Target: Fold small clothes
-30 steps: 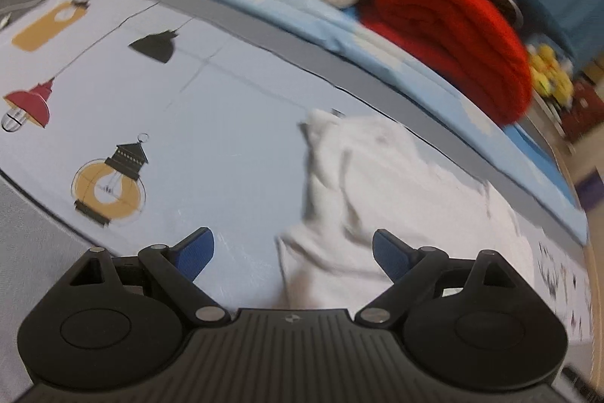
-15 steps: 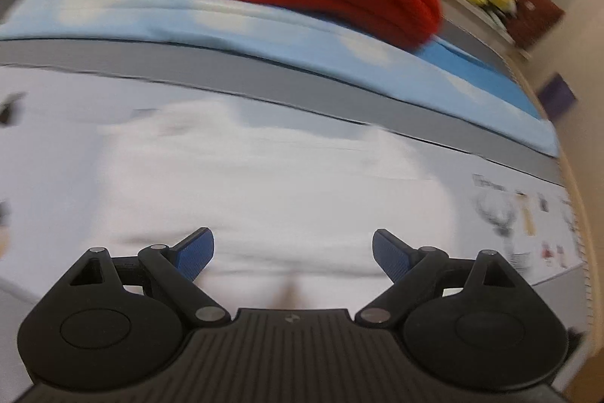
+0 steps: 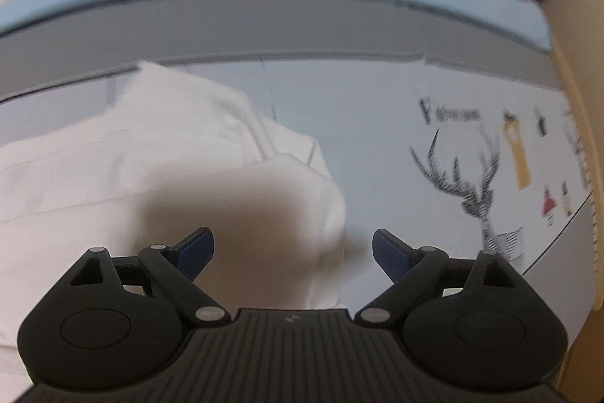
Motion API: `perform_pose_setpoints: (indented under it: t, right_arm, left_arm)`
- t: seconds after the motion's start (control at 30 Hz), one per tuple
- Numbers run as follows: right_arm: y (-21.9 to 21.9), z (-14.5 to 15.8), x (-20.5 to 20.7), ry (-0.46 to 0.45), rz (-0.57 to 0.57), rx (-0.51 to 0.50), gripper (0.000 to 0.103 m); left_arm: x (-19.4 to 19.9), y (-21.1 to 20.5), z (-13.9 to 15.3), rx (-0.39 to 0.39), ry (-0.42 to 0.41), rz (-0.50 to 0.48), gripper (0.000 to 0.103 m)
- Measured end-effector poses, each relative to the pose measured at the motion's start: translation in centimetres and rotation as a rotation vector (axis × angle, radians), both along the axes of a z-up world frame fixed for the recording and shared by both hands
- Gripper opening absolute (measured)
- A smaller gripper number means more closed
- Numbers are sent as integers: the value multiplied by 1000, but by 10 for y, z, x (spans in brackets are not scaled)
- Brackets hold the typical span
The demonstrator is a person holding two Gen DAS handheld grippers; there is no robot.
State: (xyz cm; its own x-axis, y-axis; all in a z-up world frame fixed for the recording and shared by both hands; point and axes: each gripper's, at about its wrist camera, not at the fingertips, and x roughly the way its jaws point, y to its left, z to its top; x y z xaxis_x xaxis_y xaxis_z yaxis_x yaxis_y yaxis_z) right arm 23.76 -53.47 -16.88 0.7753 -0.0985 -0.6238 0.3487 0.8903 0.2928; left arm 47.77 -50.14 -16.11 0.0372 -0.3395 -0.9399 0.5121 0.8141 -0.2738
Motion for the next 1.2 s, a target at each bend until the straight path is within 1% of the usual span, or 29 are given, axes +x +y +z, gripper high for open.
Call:
perform_pose_setpoints:
  t: [0.03,0.07,0.1,0.13,0.17,0.2,0.23,0.3,0.37,0.43,0.5,0.53,0.57,0.6,0.63,0.67,0.7,0.73,0.77,0.8,0.83,0.9,0.97,1.03,1.07,1.1,1.13,1.17,1.2]
  right_arm:
    - [-1,1,-1,2,14,0,12]
    - [-2,3,-2,6,27,-3,12]
    - [-2,3,-3,15,37,-5,11]
    - [-4,2,-4,23,44,-3,10]
    - [-6,1,-5,33,48,-2,9]
    - [-9,0,-8,42,50,0,8]
    - [-12,-2,-11,52,49,6,8]
    - [-18,-3,-19,68,52,23,3]
    - [-21,-4,-27,80,64,22,0]
    - [-22,-2,-31,108,74,19,0]
    - [-19,4,-33,91,77,-6,4]
    - [-15,9,-32,77,75,-43,10]
    - [-11,12,-29,67,86,-71,32]
    - [-6,14,-26,43,97,-101,50]
    - [-4,13,-22,24,109,-125,53]
    - [1,12,-17,27,118,-149,51]
    - [5,10,-12,37,123,-162,51]
    - [8,7,-8,37,131,-168,51]
    - [10,4,-5,32,127,-173,51]
    - [10,2,-3,32,123,-176,50]
    - [10,-1,-2,29,116,-180,50]
    - [8,-4,-1,10,103,-177,50]
    - [5,-3,0,-8,88,-172,50]
    - [5,-4,3,-19,84,-170,49]
    - [5,-5,3,-27,94,-162,31]
    - [5,-5,4,-37,124,-144,7]
    - [4,-3,2,-40,132,-142,7]
    - [5,0,1,-42,143,-152,6]
    - [6,3,-1,-31,164,-157,6]
  left_arm:
    - [0,-7,-7,11,4,-13,91]
    - [-3,-15,-12,27,-20,-29,72]
    - [-6,-24,-15,53,-66,-54,52]
    - [-7,-31,-18,79,-111,-70,44]
    - [-9,-34,-19,86,-148,-72,22]
    - [-8,-35,-20,81,-165,-69,7]
    - [-4,-34,-22,72,-159,-55,6]
    - [3,-30,-25,46,-139,-24,4]
    - [5,-26,-27,23,-142,-12,3]
    - [7,-25,-28,7,-151,1,3]
    - [9,-21,-29,-20,-140,32,4]
    - [9,-21,-27,-33,-128,41,4]
    - [8,-21,-26,-47,-116,42,9]
    - [8,-20,-25,-56,-99,33,18]
    - [8,-19,-21,-60,-81,19,25]
    - [6,-20,-19,-67,-65,4,39]
    - [4,-21,-16,-71,-55,-9,57]
    - [0,-23,-14,-69,-50,-27,65]
    - [-3,-29,-12,-59,-51,-54,81]
    - [-7,-34,-12,-50,-64,-79,86]
    - [-13,-38,-11,-33,-87,-107,85]
    - [-19,-48,-18,19,-119,-149,84]
    - [-23,-50,-21,26,-145,-151,84]
    - [-24,-49,-20,23,-164,-145,66]
    - [-23,-49,-20,39,-177,-145,50]
    - [-21,-49,-20,56,-192,-139,31]
    - [-18,-48,-20,57,-196,-131,24]
    - [-14,-46,-19,45,-188,-119,14]
    - [-11,-43,-19,34,-180,-103,10]
